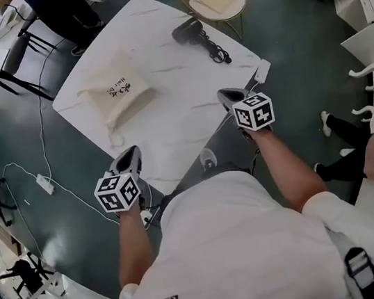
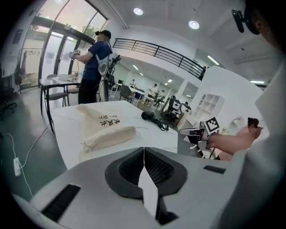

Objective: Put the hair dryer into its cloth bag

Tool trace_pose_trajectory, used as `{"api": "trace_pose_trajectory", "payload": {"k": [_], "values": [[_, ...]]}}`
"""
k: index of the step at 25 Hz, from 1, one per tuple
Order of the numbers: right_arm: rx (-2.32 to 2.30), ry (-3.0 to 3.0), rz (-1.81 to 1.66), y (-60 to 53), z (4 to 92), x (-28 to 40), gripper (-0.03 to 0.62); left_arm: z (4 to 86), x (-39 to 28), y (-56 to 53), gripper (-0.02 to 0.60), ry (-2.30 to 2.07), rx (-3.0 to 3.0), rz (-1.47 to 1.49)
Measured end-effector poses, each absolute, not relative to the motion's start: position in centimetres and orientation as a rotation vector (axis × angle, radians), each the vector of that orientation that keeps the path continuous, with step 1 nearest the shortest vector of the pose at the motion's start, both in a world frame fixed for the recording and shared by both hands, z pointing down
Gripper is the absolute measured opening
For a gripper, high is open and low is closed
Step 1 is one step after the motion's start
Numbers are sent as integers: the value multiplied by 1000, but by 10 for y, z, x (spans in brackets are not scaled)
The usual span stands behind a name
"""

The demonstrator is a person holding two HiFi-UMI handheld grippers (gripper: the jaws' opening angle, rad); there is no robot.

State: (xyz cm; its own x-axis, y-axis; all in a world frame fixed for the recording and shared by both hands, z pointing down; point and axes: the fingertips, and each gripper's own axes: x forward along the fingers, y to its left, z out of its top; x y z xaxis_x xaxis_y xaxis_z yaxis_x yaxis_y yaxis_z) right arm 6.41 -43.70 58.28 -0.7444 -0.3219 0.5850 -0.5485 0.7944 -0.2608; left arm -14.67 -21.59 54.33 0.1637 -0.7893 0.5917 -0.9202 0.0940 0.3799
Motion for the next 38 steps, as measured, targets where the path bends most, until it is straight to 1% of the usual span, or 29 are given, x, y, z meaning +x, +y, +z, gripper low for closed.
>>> {"api": "trace_pose_trajectory", "payload": {"k": [5, 8, 10, 12, 17, 20, 26, 32, 38], "values": [[669, -2420, 449, -506, 597, 74, 23, 542, -146, -221, 29, -1736, 1612, 220], [707, -2429, 396, -543, 600, 69, 35, 544, -146, -218, 29, -1779, 1557, 213], [727, -2430, 345, -566, 601, 60, 60, 546, -144, -215, 29, -1792, 1524, 212], [723, -2413, 307, -586, 607, 51, 102, 548, -139, -213, 31, -1794, 1501, 221], [706, -2346, 227, -631, 634, 33, 157, 560, -135, -213, 31, -1796, 1456, 261], [682, -2314, 228, -646, 651, 24, 196, 561, -137, -210, 29, -1811, 1432, 265], [634, -2242, 297, -663, 677, 12, 237, 559, -144, -201, 29, -1855, 1382, 280], [606, -2213, 312, -667, 696, 0, 259, 561, -148, -190, 29, -1868, 1338, 272], [613, -2181, 210, -671, 703, -5, 274, 559, -146, -188, 31, -1865, 1331, 271]]}}
